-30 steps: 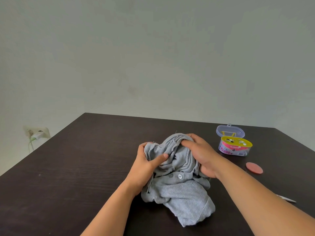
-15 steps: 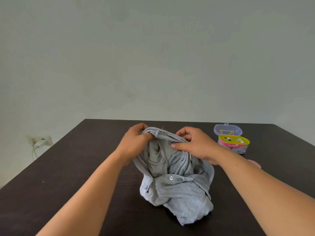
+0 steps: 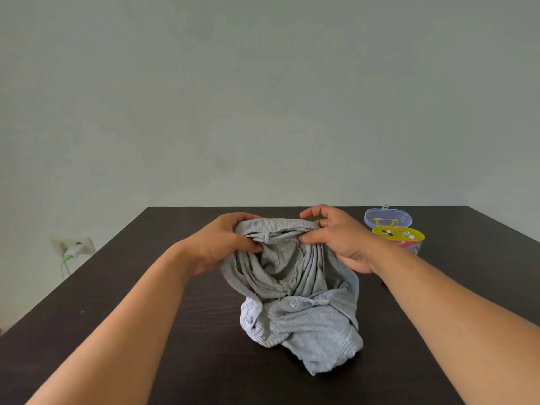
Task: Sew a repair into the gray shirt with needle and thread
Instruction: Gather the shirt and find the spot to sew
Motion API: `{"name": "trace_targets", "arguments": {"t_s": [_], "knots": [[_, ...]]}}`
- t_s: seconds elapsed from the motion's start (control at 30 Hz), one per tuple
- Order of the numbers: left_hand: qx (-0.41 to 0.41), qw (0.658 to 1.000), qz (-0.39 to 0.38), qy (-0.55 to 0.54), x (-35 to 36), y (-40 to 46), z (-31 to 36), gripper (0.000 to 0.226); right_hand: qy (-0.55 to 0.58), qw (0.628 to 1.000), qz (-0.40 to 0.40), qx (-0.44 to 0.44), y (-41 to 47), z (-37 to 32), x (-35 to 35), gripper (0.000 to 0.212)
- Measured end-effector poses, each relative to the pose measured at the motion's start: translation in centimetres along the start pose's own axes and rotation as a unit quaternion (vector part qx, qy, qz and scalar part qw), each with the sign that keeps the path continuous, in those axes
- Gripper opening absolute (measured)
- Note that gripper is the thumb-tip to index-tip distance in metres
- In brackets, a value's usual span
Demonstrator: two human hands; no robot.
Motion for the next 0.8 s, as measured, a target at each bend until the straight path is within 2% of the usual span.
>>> {"name": "trace_targets", "arguments": {"t_s": [0.2, 0.43, 0.6, 0.7, 0.8], "knots": [[-0.034, 0.999, -0.014, -0.024, 0.5, -0.1, -0.2, 0.070, 0.022, 1.000, 0.015, 0.015, 0.5, 0.2, 0.4, 0.030], [-0.080, 0.992, -0.078, -0.064, 1.8, -0.6, -0.5, 0.060, -0.016, 1.000, 0.021, 0.006, 0.5, 0.7, 1.1, 0.023], [-0.025, 0.990, -0.009, -0.135, 2.7, -0.1, -0.9, 0.027, -0.048, 0.999, 0.024, -0.005, 0.5, 0.8, 1.3, 0.021], [0.001, 0.993, 0.026, -0.118, 2.8, -0.1, -0.9, 0.024, -0.067, 0.997, 0.024, -0.008, 0.5, 0.9, 1.2, 0.022], [0.029, 0.995, 0.044, -0.086, 2.7, -0.1, -0.4, 0.024, -0.075, 0.997, 0.008, -0.013, 0.3, 0.9, 1.0, 0.043]]}}
Point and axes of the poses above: each hand's wrist, its own y-axis towards the middle knuckle, its own x-axis out of the palm, z = x × y, the point moved 1 cm from there along y, towards the middle knuckle, and after that the axes turned 4 degrees about y, right-handed, at the moved point
